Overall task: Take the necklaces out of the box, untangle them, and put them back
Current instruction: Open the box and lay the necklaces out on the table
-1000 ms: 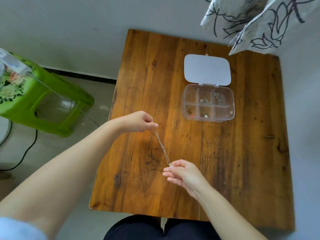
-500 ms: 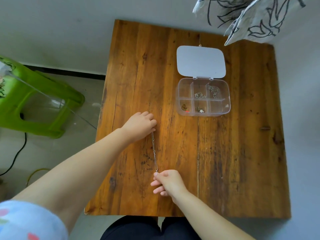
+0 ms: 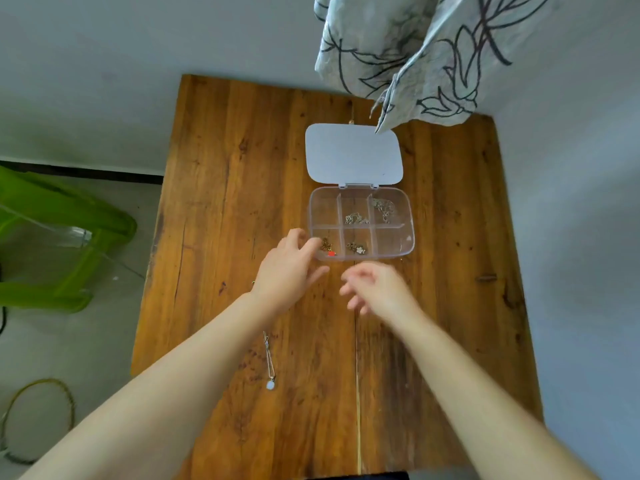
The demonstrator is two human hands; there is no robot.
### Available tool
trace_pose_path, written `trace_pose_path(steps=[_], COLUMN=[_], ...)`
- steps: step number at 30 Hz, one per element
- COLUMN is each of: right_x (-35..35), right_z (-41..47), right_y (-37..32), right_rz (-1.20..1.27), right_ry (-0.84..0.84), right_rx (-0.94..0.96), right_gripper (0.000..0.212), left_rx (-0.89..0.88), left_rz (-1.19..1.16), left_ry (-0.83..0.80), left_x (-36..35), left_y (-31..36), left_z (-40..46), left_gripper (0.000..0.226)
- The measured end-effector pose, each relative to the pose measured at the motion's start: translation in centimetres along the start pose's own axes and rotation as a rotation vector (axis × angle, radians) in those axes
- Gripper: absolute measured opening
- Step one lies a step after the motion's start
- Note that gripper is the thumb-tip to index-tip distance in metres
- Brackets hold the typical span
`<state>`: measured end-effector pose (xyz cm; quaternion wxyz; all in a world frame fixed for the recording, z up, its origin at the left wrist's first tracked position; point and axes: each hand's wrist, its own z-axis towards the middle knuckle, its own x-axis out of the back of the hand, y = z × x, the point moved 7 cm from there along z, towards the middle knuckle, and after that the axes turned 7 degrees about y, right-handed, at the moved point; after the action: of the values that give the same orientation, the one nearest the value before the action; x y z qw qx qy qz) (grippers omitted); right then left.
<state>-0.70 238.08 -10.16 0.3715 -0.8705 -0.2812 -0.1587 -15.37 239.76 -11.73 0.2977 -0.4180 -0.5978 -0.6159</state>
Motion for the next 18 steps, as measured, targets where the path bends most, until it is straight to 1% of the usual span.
trace_pose_path(steps=[1,3,5,7,11,18], right_x=[2.0,4.6,5.1,4.5,2.2,1.1], right_z=[1.6,4.2,6.5,8.5,11.3,13.0], right_y=[-1.4,-3.9,-6.0,-7.3,-7.8,-8.2], right_rz=[-0.049,-0.243,-0.476,-0.631,-0.880,-1.063], right_ry=[0.068,0.171,0.212,0.204,0.117,0.031], right_rx=[0.087,0.282,0.450,0.545,0.643,0.695], right_gripper=[0.019,0.021,0.025,0.029,0.031,0.016], left_rx=[0.017,0.023,0.021,0.026,0.006,0.014], left_rz=[-0.001,-0.003,-0.005,-0.006,-0.001,-0.029], left_ry=[0.002,0.013,0.023,0.035,0.050,0.109], left_x=[-0.2,-0.3,-0.2,0.1,0.1,0.1], left_y=[0.0,-0.1,-0.4,-0.7,-1.0,-0.9], left_z=[0.3,0.7,1.1,1.5,1.8,1.6], left_gripper=[0.036,0.028,0.024,0.023,0.022,0.019])
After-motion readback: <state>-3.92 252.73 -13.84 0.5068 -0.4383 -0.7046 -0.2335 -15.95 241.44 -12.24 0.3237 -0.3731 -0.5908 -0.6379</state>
